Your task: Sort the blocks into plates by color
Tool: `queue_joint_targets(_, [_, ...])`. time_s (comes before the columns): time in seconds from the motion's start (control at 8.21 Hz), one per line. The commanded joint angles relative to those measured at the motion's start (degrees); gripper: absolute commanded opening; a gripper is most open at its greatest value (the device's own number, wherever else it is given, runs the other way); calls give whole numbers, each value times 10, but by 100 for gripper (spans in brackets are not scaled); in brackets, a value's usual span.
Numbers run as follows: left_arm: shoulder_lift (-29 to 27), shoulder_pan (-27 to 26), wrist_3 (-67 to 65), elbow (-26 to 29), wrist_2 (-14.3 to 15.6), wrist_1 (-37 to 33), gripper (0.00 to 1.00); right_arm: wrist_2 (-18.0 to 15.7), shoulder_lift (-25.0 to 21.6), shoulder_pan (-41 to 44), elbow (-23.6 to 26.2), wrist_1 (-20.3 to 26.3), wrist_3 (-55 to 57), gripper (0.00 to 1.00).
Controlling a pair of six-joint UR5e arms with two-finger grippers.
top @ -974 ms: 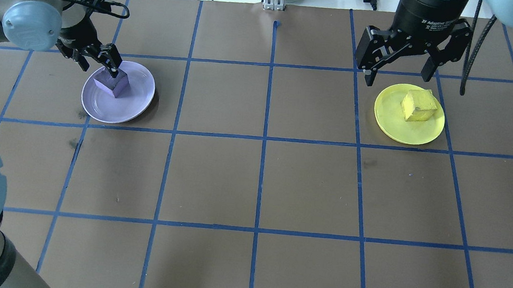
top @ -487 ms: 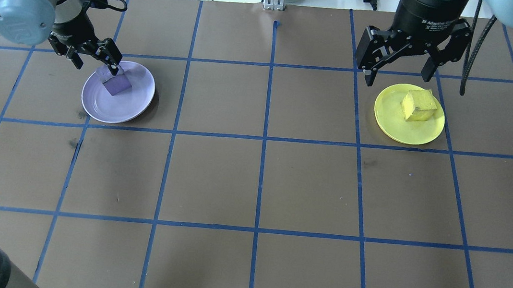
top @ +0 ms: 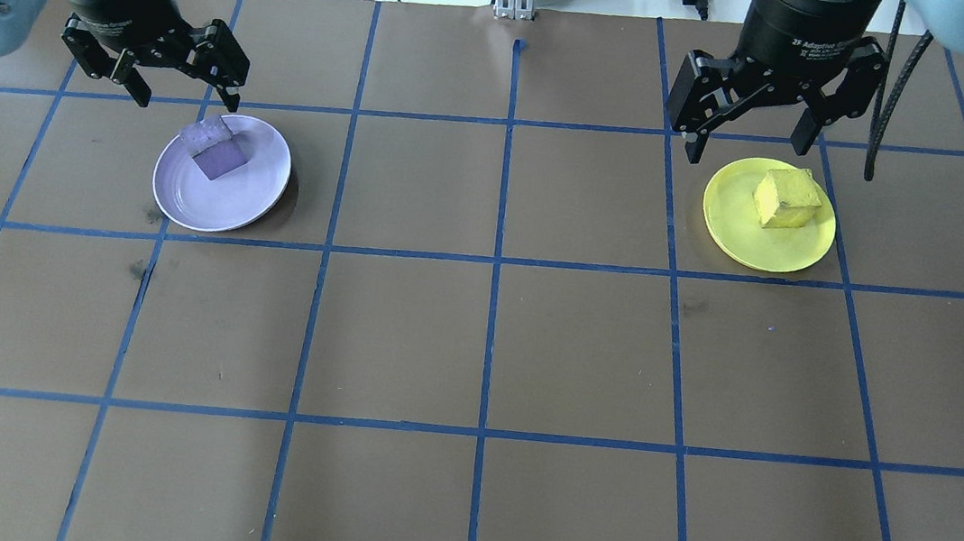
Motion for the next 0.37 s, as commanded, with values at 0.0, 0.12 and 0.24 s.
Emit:
queue_joint_targets(0.0, [38,-52,-50,-2,-2,-2,100,-1,0,0,0,1,0,100])
queue_joint_targets(0.12, [36,-52,-50,-2,-2,-2,100,-1,0,0,0,1,0,100])
queue_joint_targets(0.24, [36,-53,-50,-2,-3,-2,100,0,0,0,0,1,0,100])
